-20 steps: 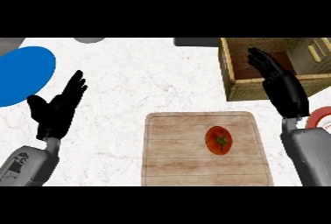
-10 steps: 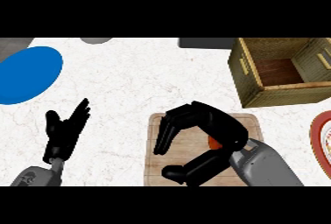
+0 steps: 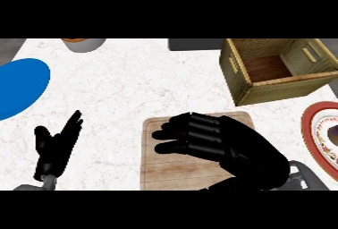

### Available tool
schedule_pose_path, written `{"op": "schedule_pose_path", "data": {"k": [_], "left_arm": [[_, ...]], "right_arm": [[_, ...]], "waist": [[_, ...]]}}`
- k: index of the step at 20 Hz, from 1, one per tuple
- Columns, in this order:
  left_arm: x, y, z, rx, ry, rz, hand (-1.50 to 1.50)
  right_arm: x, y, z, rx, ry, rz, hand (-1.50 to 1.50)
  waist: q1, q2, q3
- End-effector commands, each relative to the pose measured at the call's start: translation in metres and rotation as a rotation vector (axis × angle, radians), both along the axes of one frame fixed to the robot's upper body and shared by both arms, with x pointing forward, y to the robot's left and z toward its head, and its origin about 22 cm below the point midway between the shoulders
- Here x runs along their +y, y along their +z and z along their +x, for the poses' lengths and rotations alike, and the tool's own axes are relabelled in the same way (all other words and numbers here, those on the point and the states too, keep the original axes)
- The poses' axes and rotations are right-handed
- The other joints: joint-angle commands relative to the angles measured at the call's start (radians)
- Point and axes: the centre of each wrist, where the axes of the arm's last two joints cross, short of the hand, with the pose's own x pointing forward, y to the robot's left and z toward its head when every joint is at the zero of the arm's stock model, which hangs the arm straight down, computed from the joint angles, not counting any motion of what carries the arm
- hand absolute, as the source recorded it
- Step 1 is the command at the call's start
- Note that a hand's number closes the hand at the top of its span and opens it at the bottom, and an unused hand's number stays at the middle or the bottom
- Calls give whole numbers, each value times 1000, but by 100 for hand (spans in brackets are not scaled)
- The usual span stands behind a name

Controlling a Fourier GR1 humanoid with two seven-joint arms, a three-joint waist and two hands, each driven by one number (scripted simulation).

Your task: Pick the tomato from the cutting board and place it in the basket

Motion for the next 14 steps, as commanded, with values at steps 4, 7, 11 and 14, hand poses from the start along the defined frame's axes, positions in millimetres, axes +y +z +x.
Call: {"op": "schedule_pose_path", "data": {"k": [4, 7, 11, 14], "left_arm": [[12, -28, -43, 189, 51, -6, 0], [12, -24, -33, 200, 50, -17, 0], [6, -29, -47, 186, 39, -9, 0], [11, -20, -36, 170, 46, -9, 0]], "right_arm": [[-49, 77, -19, -291, -232, -289, -150], [-66, 107, -31, -317, -222, -407, -150], [-80, 133, -35, -269, -216, -606, -150], [-93, 155, -38, -250, -211, -738, -150]], "waist": [[-3, 11, -12], [-11, 17, -12], [5, 17, -13], [0, 19, -13]]}}
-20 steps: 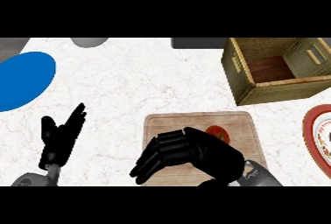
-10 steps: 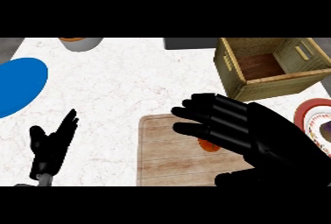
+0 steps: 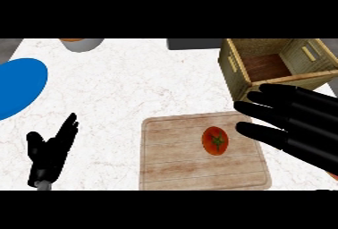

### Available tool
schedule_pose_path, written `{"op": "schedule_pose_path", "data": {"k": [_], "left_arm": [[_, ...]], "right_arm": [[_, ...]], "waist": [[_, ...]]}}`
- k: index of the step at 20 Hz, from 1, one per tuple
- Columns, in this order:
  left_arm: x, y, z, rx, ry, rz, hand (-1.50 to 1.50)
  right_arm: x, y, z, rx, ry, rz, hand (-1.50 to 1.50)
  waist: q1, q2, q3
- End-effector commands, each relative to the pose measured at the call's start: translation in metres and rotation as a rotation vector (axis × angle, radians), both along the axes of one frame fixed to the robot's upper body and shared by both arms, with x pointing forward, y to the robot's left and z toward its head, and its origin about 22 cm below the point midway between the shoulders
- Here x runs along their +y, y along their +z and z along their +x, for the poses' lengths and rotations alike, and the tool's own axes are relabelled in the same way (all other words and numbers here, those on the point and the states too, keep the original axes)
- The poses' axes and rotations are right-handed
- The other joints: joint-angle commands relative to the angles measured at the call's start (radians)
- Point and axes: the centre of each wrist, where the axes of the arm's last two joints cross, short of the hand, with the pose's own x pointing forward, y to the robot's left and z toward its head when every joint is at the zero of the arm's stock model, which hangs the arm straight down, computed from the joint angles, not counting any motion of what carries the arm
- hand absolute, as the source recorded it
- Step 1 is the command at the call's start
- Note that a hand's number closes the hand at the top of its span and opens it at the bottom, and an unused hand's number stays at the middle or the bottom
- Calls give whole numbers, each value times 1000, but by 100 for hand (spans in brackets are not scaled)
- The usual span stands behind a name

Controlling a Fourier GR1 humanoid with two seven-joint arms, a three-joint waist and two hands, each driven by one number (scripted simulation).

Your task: Pick the tomato from the cutting board and place it in the basket

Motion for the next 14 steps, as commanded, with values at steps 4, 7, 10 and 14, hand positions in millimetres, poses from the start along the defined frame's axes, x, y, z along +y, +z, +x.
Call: {"op": "schedule_pose_path", "data": {"k": [4, 7, 10, 14], "left_arm": [[0, -24, -26, 183, 1, -18, 0], [-7, -30, -29, 186, -5, -20, 0], [-4, -26, -31, 189, 2, -12, 0], [4, -24, -23, 175, -4, -4, 0]], "right_arm": [[-26, 43, -13, 50, -51, -230, -150], [-31, 40, -11, 59, -61, -255, -150], [-26, 39, -17, 86, -40, -233, -150], [-32, 37, -14, 103, -43, -205, -150]], "waist": [[11, 15, -9], [23, 20, -8], [31, 18, -8], [33, 20, -8]]}}
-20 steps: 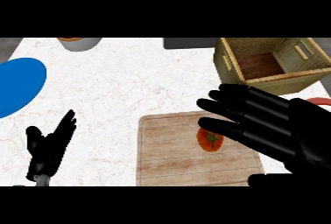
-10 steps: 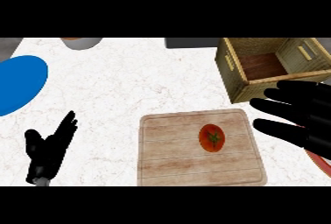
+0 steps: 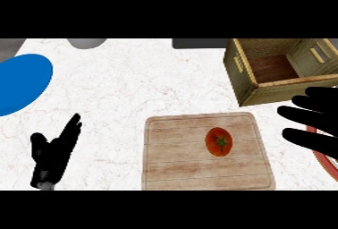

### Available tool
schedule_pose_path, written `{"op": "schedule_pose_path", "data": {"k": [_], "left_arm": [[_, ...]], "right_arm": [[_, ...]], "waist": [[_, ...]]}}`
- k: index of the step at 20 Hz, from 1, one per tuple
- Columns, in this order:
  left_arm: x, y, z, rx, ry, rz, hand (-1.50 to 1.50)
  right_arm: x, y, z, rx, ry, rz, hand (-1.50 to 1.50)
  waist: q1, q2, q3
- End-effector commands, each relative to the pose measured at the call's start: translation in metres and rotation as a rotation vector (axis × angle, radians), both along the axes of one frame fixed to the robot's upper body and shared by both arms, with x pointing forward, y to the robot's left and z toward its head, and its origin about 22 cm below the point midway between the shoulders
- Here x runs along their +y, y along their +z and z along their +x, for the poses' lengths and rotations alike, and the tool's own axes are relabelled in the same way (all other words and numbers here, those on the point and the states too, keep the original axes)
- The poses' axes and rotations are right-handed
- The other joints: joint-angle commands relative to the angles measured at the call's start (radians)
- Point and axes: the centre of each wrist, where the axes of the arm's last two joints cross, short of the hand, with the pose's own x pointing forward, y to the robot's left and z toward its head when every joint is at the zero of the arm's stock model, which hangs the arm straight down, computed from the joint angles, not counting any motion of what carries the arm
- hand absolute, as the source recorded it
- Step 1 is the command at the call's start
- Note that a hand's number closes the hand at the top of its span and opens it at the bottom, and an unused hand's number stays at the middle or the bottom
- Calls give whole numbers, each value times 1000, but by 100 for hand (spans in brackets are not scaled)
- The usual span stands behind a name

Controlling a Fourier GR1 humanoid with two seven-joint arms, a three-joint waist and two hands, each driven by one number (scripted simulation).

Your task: Pick the tomato from the cutting board and place it in the basket

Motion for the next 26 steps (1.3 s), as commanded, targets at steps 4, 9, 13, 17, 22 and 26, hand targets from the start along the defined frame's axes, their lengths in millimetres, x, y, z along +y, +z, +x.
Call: {"op": "schedule_pose_path", "data": {"k": [4, 9, 13, 17, 22, 26], "left_arm": [[4, -36, -26, 186, 6, -10, 0], [12, -26, -18, 178, 2, 8, 0], [8, -13, -8, 163, 17, 2, 0], [1, -25, -15, 180, 14, 0, 0], [-11, -37, -18, 181, 14, -19, 0], [17, -29, -24, 183, 4, -16, 0]], "right_arm": [[8, -31, -6, 39, 11, 75, -150], [12, -57, 0, 59, 16, 80, -150], [30, -83, -3, 52, -10, 68, -150], [35, -101, 12, 31, -45, -6, -150], [32, -129, 28, 43, -39, -1, -150], [26, -142, 43, 58, -40, 6, -150]], "waist": [[11, 13, -10], [20, 17, -9], [25, 15, -9], [30, 18, -9], [22, 18, -8], [26, 17, -9]]}}
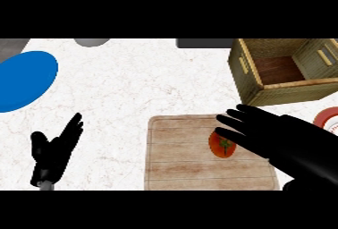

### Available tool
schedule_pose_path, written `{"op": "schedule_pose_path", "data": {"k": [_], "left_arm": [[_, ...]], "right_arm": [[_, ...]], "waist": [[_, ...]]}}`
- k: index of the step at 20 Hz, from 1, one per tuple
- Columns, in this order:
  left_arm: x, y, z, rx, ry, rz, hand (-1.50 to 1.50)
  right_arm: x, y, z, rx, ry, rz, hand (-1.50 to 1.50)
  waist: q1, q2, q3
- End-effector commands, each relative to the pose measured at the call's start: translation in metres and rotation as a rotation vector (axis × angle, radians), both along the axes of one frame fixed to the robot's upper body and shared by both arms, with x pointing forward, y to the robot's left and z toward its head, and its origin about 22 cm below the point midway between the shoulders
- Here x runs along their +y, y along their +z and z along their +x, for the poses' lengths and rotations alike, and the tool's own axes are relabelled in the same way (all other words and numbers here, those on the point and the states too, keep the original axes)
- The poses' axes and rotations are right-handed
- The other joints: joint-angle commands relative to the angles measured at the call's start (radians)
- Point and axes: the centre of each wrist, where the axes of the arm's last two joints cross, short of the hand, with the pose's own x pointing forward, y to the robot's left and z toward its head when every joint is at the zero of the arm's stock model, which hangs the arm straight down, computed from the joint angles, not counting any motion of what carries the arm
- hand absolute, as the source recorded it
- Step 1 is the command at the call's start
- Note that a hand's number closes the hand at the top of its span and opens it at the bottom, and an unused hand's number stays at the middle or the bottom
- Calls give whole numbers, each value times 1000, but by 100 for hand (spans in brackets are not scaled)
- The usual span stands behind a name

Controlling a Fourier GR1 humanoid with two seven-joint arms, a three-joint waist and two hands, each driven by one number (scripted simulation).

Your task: Pick the tomato from the cutting board and place it in the basket

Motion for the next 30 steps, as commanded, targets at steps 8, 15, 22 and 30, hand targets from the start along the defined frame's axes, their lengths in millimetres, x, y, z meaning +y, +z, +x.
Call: {"op": "schedule_pose_path", "data": {"k": [8, 15, 22, 30], "left_arm": [[-10, -18, -20, 191, 27, -5, 0], [-15, -28, -15, 174, 23, -11, 0], [-5, -33, -32, 189, 28, 6, 0], [-7, -39, -19, 186, 31, -6, 0]], "right_arm": [[16, -53, 8, -23, 1, 3, -150], [18, -70, 24, -18, 21, 36, -150], [27, -87, 23, -15, 6, -45, -150], [38, -103, 37, -7, -33, -109, -150]], "waist": [[-4, 7, -13], [-8, 9, -13], [-6, 6, -14], [-11, 11, -15]]}}
